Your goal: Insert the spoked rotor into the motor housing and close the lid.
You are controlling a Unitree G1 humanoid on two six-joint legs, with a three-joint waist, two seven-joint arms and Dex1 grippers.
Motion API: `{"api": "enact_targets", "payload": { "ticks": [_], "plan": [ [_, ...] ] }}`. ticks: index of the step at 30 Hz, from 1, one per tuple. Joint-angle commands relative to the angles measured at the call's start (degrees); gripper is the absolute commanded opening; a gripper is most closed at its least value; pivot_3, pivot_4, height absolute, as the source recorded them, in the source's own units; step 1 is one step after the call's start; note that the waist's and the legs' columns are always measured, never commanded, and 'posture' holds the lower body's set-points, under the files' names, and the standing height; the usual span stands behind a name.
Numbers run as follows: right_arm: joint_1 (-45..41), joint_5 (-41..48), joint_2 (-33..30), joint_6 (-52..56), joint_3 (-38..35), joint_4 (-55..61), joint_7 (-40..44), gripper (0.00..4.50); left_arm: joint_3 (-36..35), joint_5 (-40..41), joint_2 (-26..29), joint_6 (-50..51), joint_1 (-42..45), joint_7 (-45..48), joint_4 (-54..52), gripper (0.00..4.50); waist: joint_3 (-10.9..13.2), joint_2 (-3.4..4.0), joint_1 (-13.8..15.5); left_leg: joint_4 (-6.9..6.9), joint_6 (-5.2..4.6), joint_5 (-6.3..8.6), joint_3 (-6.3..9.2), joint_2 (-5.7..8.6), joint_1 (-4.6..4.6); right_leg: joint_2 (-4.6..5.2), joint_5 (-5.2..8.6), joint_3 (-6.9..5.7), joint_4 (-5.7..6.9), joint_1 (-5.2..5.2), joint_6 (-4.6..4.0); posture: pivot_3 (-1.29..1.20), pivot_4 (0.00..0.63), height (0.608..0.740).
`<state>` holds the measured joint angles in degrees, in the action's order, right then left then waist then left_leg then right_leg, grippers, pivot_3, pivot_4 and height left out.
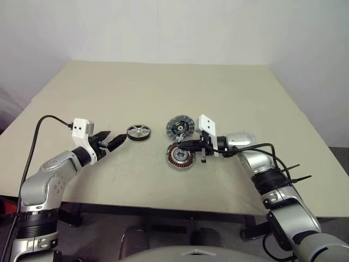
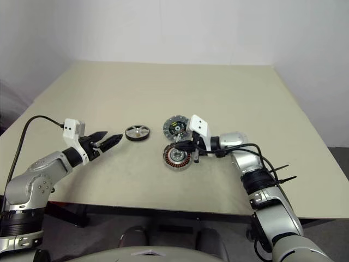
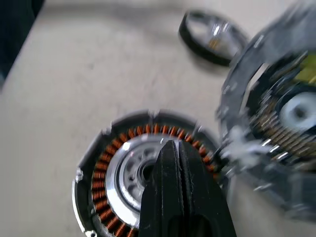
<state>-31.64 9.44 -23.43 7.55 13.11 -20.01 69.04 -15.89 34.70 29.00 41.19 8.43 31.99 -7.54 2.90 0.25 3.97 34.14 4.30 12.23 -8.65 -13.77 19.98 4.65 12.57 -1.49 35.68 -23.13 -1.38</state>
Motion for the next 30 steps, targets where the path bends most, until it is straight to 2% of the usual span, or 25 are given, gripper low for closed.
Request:
{"api": "enact_targets", "payload": {
  "ticks": [1, 16, 30],
  "plan": [
    [-0.9, 2.4, -1.7, 1.6, -2.1, 4.4, 0.9, 0.05, -0.9, 0.3, 0.3, -1.0, 0.0, 0.1, -1.7, 4.5, 0.0, 0.0, 0.0, 0.0, 0.0, 0.0, 0.0, 0.0, 0.0, 0.0, 0.0, 0.0, 0.0, 0.0, 0.0, 0.0, 0.0, 0.74],
    [5.6, -0.7, -0.8, 2.3, 2.3, 4.5, -0.3, 0.05, -1.2, 0.3, 0.8, -0.9, 0.3, 0.2, -1.3, 4.5, 0.0, 0.0, 0.0, 0.0, 0.0, 0.0, 0.0, 0.0, 0.0, 0.0, 0.0, 0.02, 0.02, 0.02, 0.0, 0.0, 0.0, 0.74],
    [1.8, 1.5, -1.4, 7.6, 1.0, 12.1, -0.9, 0.05, -1.1, 0.3, 0.7, -1.0, 0.2, 0.2, -1.2, 4.5, 0.0, 0.0, 0.0, -0.03, 0.01, -0.01, 0.0, 0.0, -0.02, -0.01, 0.0, 0.02, 0.01, 0.04, 0.01, 0.0, 0.0, 0.74]
  ]
}}
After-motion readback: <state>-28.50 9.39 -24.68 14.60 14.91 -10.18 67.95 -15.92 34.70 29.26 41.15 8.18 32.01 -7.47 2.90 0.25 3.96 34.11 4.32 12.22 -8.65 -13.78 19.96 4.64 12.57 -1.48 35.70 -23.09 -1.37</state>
